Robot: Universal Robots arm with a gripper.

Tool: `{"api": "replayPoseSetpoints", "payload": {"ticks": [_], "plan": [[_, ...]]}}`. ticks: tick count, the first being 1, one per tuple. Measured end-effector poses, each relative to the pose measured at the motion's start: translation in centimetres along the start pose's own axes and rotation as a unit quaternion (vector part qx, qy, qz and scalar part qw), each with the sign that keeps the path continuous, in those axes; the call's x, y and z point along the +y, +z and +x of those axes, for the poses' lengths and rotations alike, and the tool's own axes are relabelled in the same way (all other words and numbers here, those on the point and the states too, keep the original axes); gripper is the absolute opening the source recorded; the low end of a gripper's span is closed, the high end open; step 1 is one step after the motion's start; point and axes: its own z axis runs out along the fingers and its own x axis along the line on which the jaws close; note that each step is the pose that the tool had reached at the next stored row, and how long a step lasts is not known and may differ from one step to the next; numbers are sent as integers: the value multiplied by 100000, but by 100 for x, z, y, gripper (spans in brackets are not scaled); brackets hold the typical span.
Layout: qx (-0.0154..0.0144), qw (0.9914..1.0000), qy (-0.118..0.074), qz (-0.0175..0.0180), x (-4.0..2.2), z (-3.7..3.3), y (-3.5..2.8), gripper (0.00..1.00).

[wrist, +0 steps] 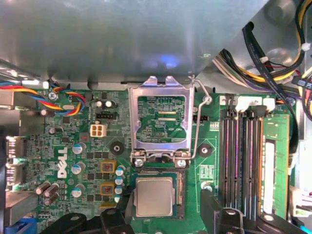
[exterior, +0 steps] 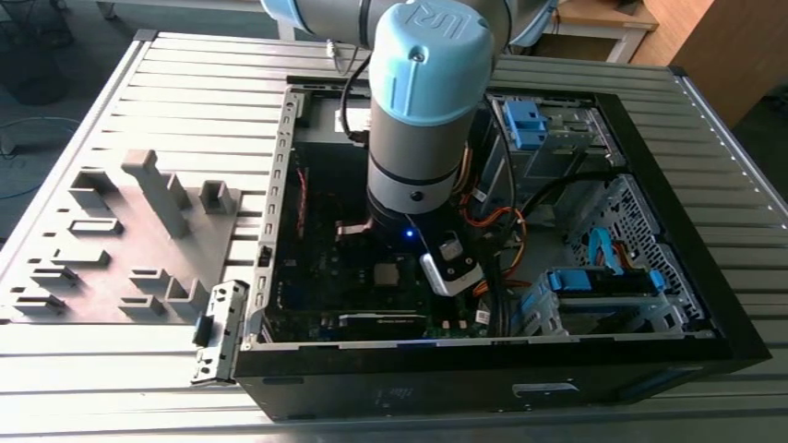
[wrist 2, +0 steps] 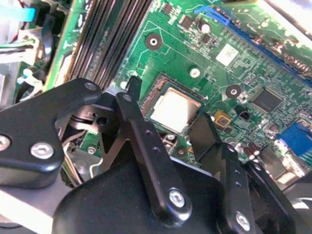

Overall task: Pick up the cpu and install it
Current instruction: 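Place the cpu into insertion slot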

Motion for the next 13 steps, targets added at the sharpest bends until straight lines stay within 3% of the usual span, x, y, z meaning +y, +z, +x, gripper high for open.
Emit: {"api": "replayPoseSetpoints", "payload": {"ticks": [13], "plan": [[0,100000,-3,50,0,39,16,65]]}}
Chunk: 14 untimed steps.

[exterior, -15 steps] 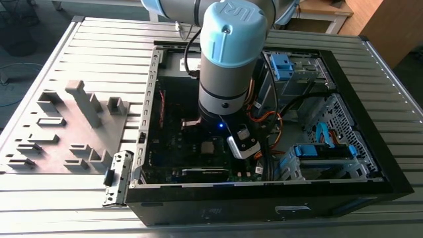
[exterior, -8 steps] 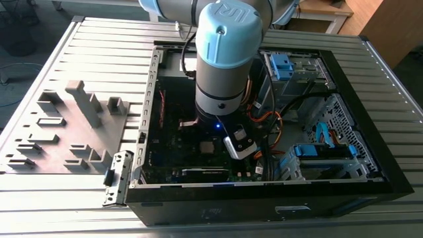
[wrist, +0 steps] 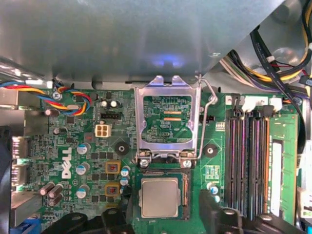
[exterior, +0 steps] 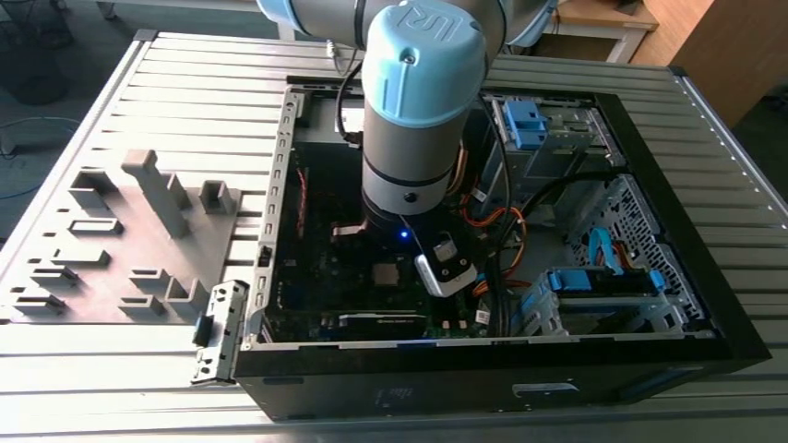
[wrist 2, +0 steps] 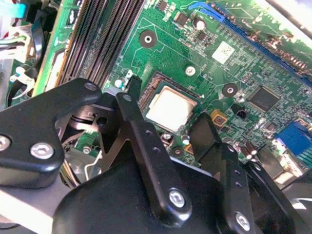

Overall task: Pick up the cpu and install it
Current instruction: 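Place the cpu into insertion slot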

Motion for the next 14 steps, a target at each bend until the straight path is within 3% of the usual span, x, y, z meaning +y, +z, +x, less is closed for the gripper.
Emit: {"api": "replayPoseSetpoints", "payload": {"ticks": [2,3,14], "plan": [[-5,100000,0,11,0,0,1,65],[-4,100000,-2,20,0,0,1,58],[-51,100000,-13,24,1,52,7,58]]}}
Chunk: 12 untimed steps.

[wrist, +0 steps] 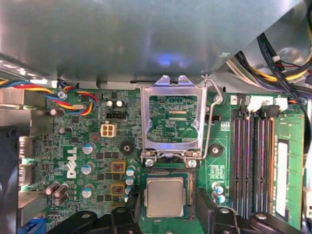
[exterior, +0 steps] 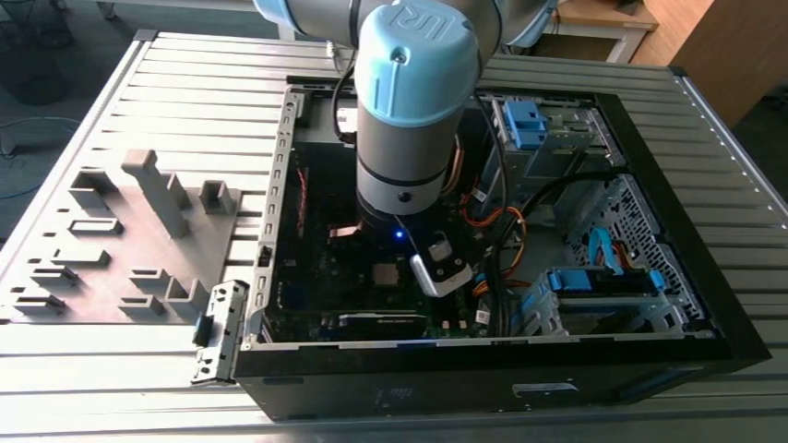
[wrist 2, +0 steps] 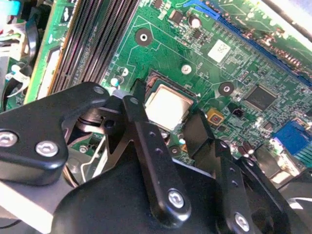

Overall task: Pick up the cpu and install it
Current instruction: 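Place the cpu into insertion slot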

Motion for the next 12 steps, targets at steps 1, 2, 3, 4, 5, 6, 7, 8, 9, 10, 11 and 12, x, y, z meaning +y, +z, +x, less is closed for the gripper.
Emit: {"api": "replayPoseSetpoints", "payload": {"ticks": [1,2,3,4,5,6,7,8,9,10,11,12], "plan": [[10,100000,4,9,0,2,6,58],[8,100000,12,10,-1,4,9,58],[7,100000,9,6,-1,4,10,58],[0,100000,8,-10,0,3,12,58],[1,100000,9,-10,0,3,13,58],[-1,100000,11,-13,0,4,13,58],[1,100000,11,-14,0,4,14,58],[21,100000,26,-30,1,6,15,58],[-1,100000,41,-58,1,7,18,56],[-13,100000,37,-39,1,6,18,56],[-8,100000,25,-25,0,5,17,49],[-3,100000,13,-14,0,4,16,49]]}}
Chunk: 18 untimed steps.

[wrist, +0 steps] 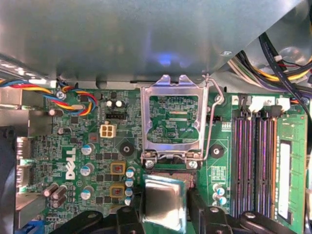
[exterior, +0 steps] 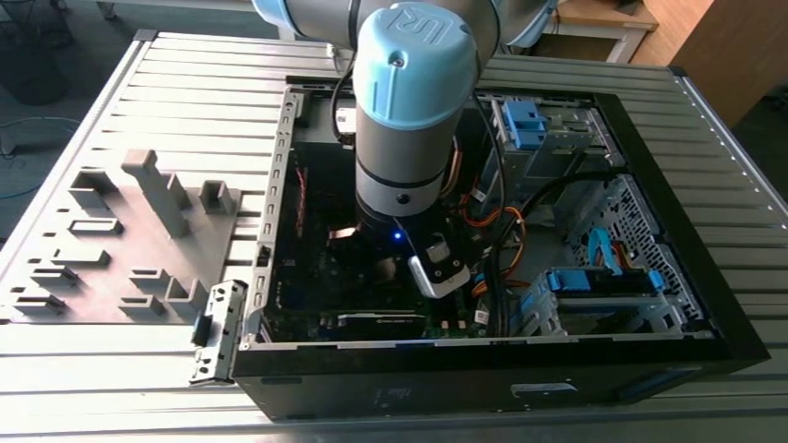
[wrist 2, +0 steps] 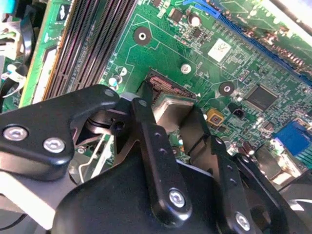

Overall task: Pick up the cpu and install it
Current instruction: 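Place the cpu into insertion slot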

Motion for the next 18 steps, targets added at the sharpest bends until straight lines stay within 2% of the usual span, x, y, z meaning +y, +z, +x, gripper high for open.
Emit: {"api": "replayPoseSetpoints", "payload": {"ticks": [8,18], "plan": [[-2,100000,-1,-12,1,-1,-25,49],[1,100000,60,-3,-8,-51,-25,49]]}}
